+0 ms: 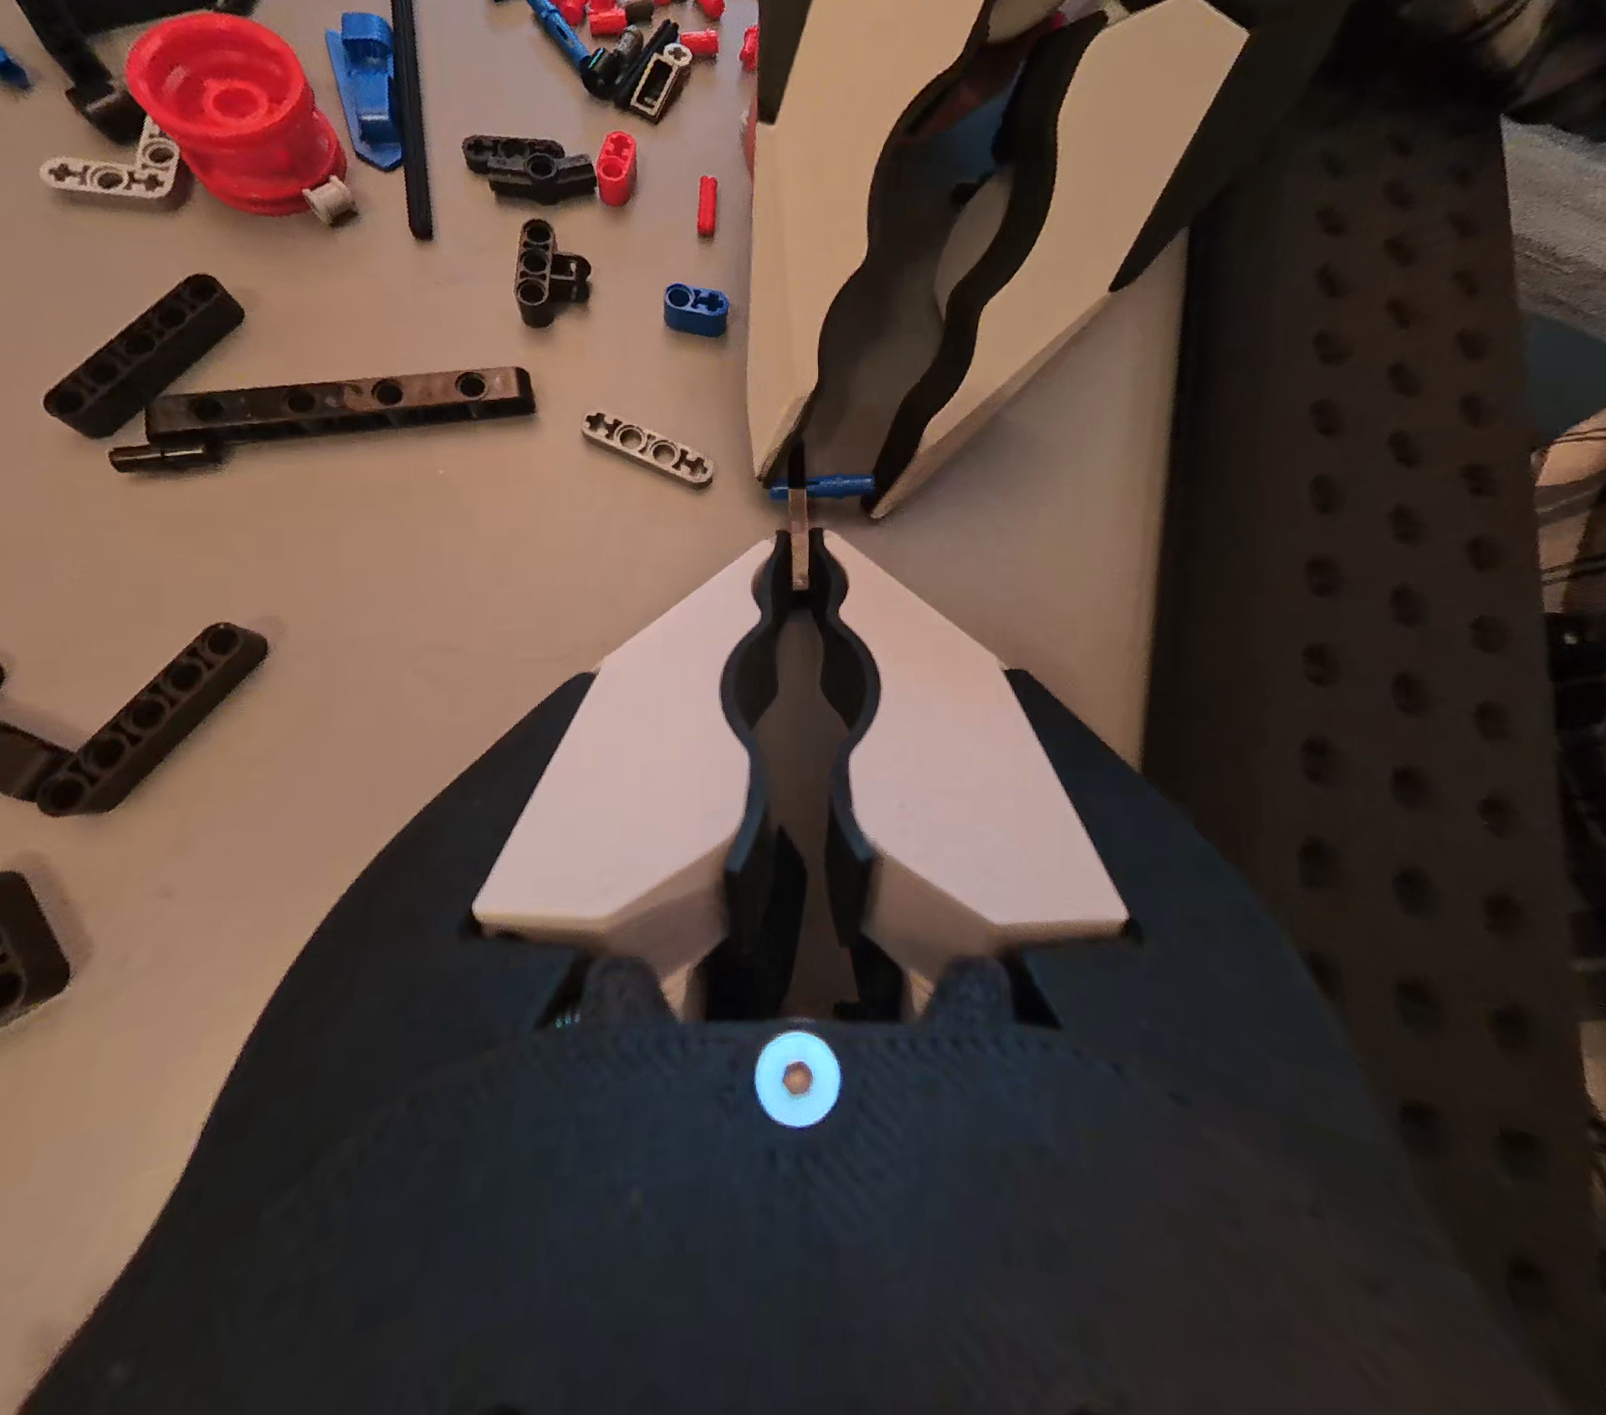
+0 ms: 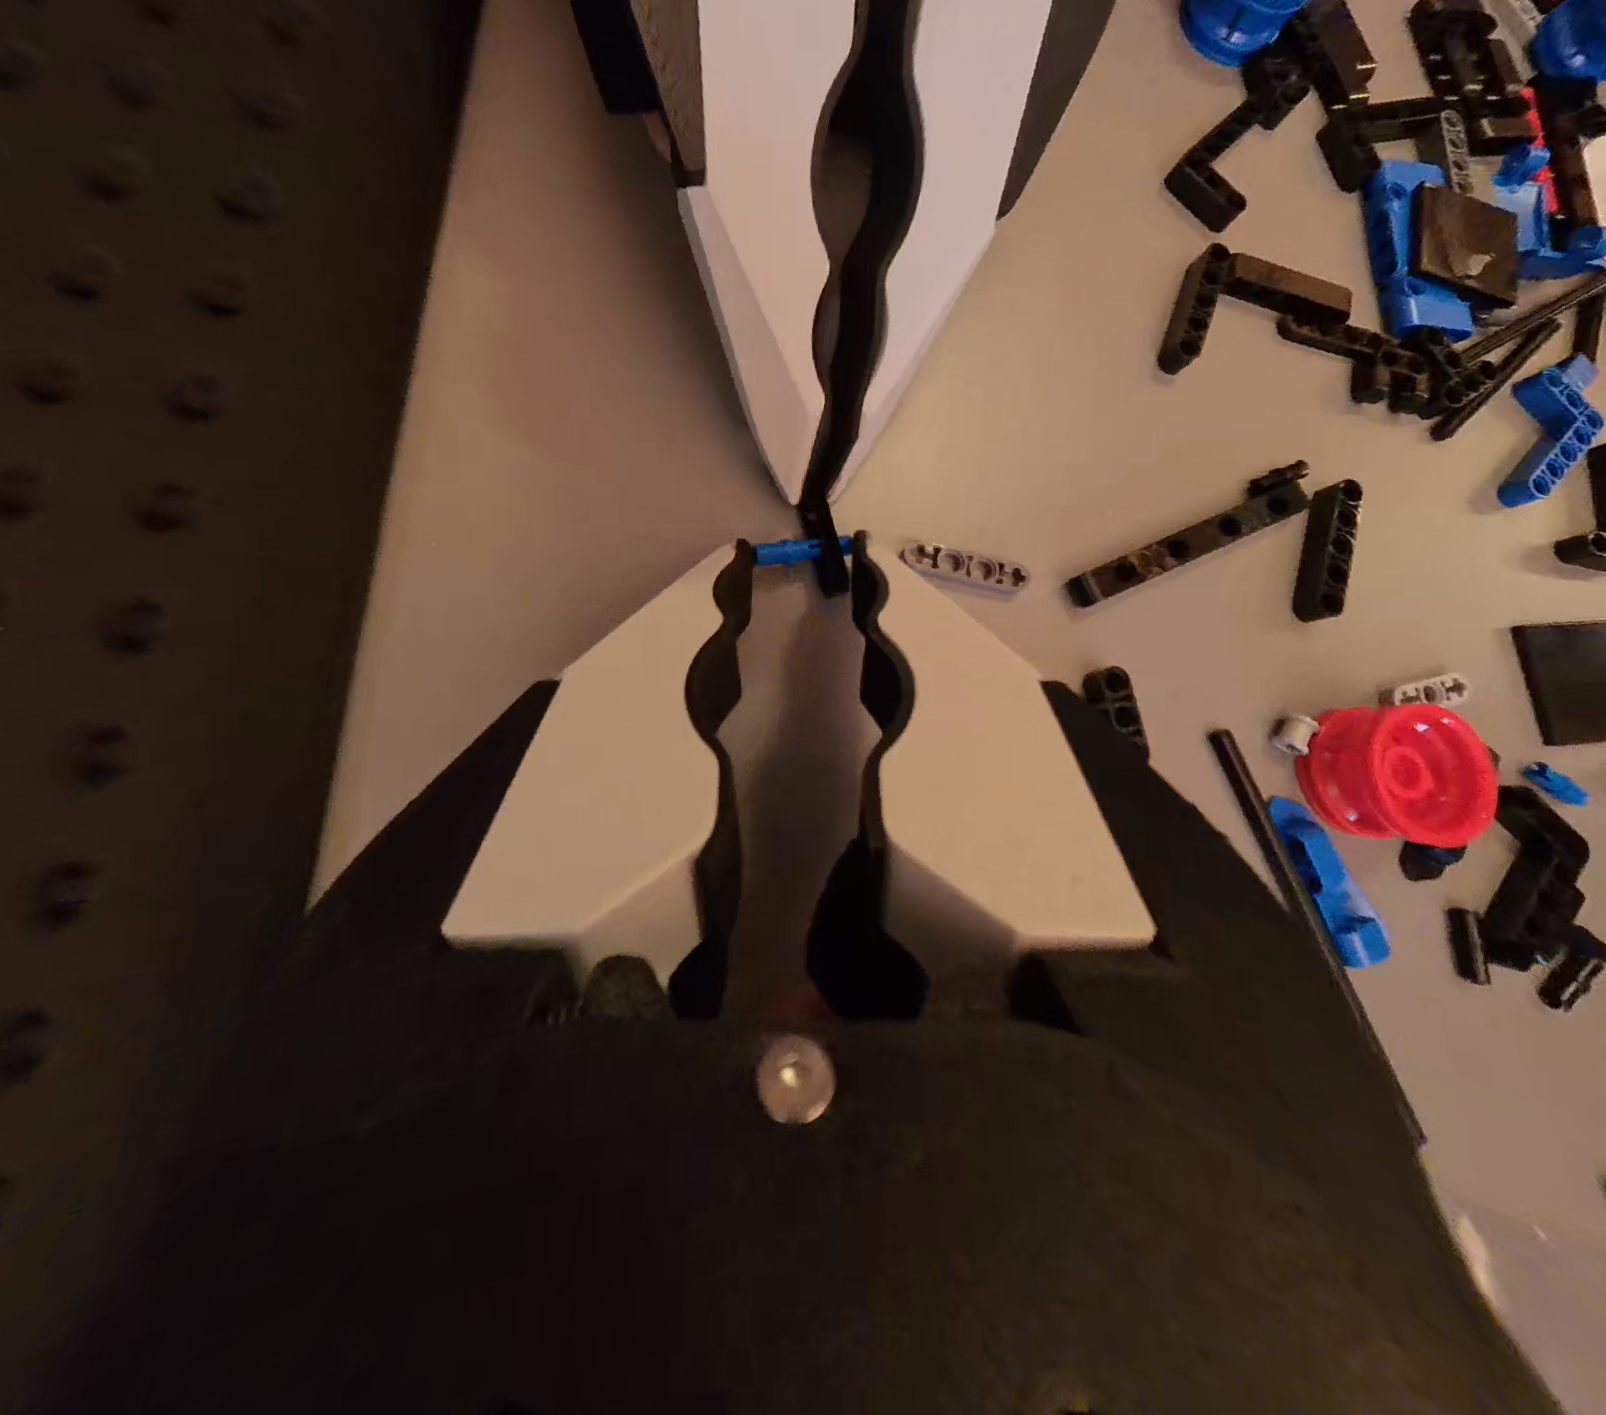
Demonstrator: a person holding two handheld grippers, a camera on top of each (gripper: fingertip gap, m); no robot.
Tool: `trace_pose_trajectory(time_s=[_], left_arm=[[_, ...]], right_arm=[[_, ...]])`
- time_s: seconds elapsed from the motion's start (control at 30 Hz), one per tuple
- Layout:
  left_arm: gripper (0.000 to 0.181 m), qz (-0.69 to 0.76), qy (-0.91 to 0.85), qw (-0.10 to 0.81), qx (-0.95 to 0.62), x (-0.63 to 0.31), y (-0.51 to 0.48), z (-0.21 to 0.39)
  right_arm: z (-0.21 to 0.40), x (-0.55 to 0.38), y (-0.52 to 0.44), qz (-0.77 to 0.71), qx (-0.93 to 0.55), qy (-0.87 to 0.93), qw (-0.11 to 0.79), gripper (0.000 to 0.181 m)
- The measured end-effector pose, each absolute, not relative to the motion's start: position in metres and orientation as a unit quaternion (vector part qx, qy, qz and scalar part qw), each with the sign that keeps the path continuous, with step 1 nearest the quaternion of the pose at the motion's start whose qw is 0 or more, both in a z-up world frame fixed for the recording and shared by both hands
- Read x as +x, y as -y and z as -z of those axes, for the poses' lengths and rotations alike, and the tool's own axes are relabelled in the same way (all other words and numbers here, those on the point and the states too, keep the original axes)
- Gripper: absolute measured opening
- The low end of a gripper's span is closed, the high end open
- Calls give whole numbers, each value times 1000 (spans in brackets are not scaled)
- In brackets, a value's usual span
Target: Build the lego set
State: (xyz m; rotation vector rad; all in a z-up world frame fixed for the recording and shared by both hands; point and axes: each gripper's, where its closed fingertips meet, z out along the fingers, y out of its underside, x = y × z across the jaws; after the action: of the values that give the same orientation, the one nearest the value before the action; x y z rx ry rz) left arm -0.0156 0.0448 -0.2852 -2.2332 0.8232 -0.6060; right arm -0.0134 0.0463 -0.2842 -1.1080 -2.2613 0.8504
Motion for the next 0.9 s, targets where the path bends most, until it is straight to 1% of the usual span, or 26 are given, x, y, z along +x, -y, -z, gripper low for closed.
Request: trace_pose_trajectory(time_s=[0.2, 0.23, 0.43, 0.53, 0.6, 0.63, 0.7, 0.77, 0.9], left_arm=[[2, 200, -366, 353, -838, -12, -41, 285], [0, 216, -359, 361, -833, -8, -41, 280], [1, 209, -360, 358, -836, -9, -41, 283], [2, 198, -370, 360, -833, -8, -40, 282], [18, 191, -373, 380, -824, -10, -42, 272], [22, 196, -375, 379, -823, -13, -40, 268], [25, 204, -377, 386, -817, -18, -37, 262], [30, 199, -383, 380, -818, -26, -33, 261], [28, 169, -406, 376, -815, -39, -26, 266]], right_arm=[[285, -11, -46, -305, -403, 834, 222, 16], [285, -11, -47, -303, -406, 833, 222, 10], [285, -12, -47, -298, -401, 831, 245, 11], [284, -7, -44, -302, -398, 834, 235, 15], [284, -5, -44, -296, -397, 836, 235, 20], [284, -4, -45, -295, -397, 837, 234, 25], [282, -2, -46, -293, -398, 837, 235, 31], [281, -1, -46, -293, -396, 837, 238, 25], [278, -2, -47, -288, -397, 834, 254, 14]])
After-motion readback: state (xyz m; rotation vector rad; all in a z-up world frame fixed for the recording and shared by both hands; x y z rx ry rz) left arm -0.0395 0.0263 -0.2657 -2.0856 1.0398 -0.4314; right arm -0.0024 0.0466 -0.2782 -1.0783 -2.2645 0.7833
